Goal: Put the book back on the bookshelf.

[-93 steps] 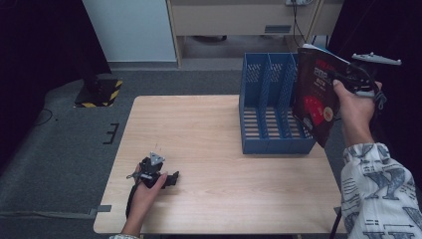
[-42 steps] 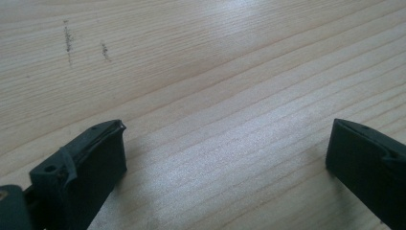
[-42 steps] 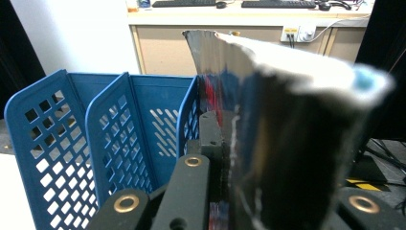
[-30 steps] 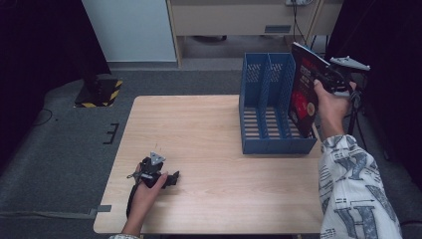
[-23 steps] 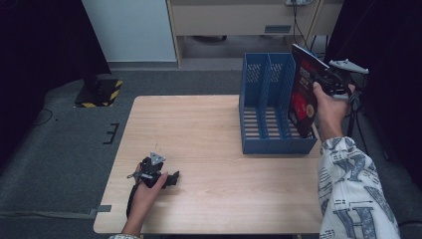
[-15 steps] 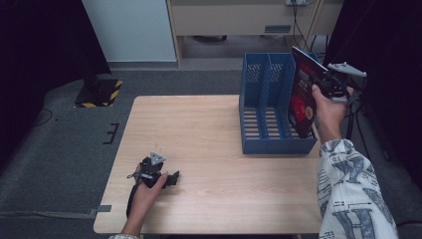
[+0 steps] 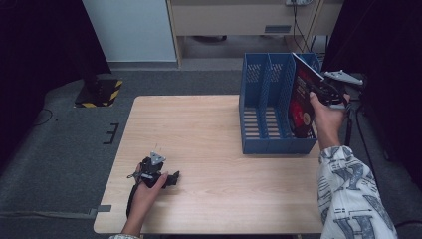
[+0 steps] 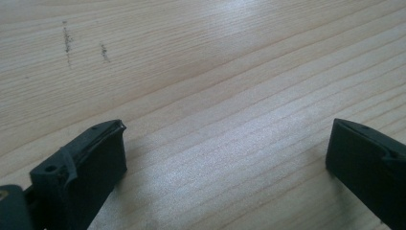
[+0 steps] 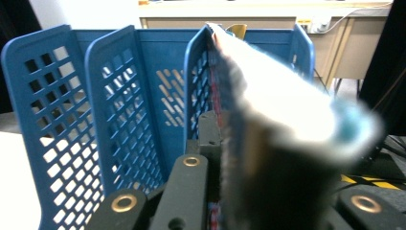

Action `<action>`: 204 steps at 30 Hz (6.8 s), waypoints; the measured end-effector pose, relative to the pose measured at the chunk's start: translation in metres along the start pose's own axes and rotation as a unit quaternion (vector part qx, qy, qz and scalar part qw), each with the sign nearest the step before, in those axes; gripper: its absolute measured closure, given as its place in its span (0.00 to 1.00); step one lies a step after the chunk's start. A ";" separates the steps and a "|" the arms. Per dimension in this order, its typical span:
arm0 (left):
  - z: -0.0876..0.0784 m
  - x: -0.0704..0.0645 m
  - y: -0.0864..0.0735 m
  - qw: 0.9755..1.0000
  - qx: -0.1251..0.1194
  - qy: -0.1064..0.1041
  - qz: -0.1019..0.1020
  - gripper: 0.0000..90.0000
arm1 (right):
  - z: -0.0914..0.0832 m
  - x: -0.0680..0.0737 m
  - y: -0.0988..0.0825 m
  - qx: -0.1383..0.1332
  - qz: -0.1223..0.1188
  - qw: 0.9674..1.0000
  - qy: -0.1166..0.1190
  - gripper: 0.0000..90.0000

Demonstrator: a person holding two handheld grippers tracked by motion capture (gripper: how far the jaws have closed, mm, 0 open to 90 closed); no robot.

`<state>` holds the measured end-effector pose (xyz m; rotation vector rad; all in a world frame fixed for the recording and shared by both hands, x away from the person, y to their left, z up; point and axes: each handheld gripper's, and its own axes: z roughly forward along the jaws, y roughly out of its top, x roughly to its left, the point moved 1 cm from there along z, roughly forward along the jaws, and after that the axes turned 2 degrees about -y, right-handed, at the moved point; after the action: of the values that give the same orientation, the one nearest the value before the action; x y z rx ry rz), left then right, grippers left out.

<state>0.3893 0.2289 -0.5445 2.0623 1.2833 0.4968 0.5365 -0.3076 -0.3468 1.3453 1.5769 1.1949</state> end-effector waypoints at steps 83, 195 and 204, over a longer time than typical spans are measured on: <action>0.000 0.000 0.000 1.000 0.000 0.001 0.000 0.00 | -0.014 0.000 0.017 0.061 -0.045 0.997 -0.012 0.97; 0.001 -0.001 0.001 1.000 0.000 0.001 -0.001 0.00 | -0.032 0.055 -0.013 0.029 -0.089 0.995 0.032 0.07; 0.001 -0.001 0.001 1.000 0.000 0.002 -0.001 0.00 | -0.041 0.057 -0.026 0.035 -0.083 0.995 0.043 0.06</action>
<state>0.3900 0.2269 -0.5445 2.0598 1.2875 0.4993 0.4799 -0.2602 -0.3567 1.1943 1.7699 1.1162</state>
